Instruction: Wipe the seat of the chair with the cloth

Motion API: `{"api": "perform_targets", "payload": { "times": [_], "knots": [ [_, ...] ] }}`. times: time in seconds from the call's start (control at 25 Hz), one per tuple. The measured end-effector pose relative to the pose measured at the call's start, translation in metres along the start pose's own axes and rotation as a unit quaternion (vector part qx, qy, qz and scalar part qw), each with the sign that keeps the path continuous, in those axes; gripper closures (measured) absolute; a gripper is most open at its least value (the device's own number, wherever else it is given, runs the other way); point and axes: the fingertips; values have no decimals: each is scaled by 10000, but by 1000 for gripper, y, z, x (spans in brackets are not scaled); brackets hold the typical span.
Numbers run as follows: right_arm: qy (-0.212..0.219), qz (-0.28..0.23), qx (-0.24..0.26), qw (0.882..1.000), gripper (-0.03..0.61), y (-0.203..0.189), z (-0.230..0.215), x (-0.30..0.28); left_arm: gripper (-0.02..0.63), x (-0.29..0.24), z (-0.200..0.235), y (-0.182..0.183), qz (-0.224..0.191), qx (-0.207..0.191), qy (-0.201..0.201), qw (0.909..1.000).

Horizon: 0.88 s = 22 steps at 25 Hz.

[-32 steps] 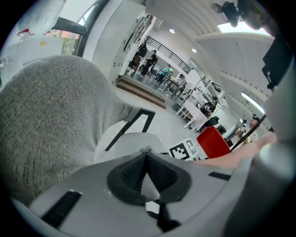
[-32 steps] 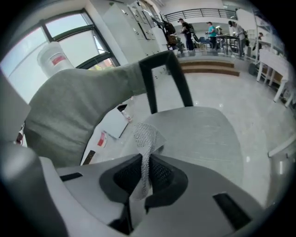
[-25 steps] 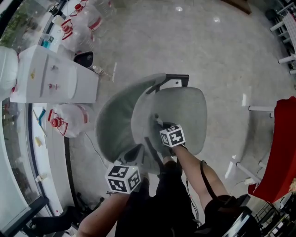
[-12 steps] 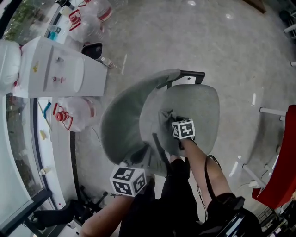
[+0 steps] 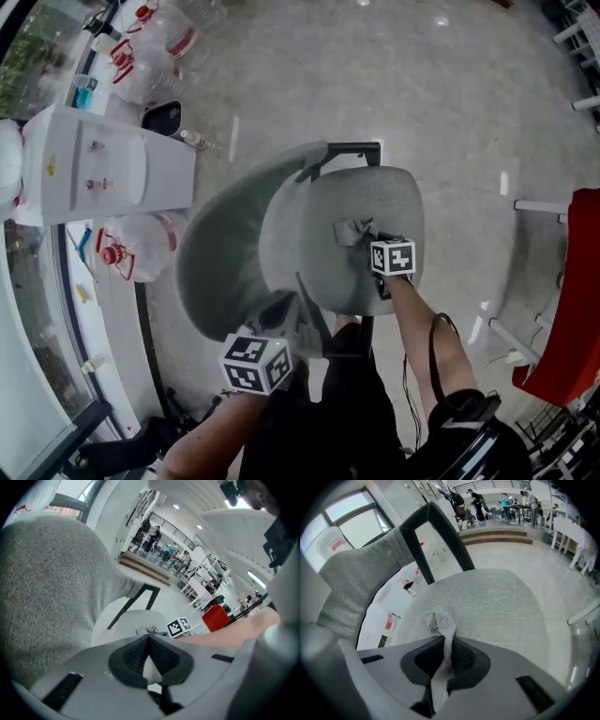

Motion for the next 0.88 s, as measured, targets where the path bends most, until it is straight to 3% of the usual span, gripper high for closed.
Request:
{"api": "perform_targets", "payload": {
  "times": [0.48,0.72,0.88],
  "knots": [
    [-556,-2,-188,9983,546,-10,-67,52,607,-7,-24,10,53,-307,-43,9995],
    [-1126,72,-379,9929,546,-18,-105,85,607,-6,-28,16,60,-353,-73,9993],
    [-1602,179,-121,9869,547,-17,-120,107,607,-3,-21,25,-49,-171,3,9998]
  ]
}}
Point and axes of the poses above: the fingertips, and each gripper's own axes: x backward along the fingers, z to its left, y out of its top, and after that the axes turned 10 degrees about y, right-handed
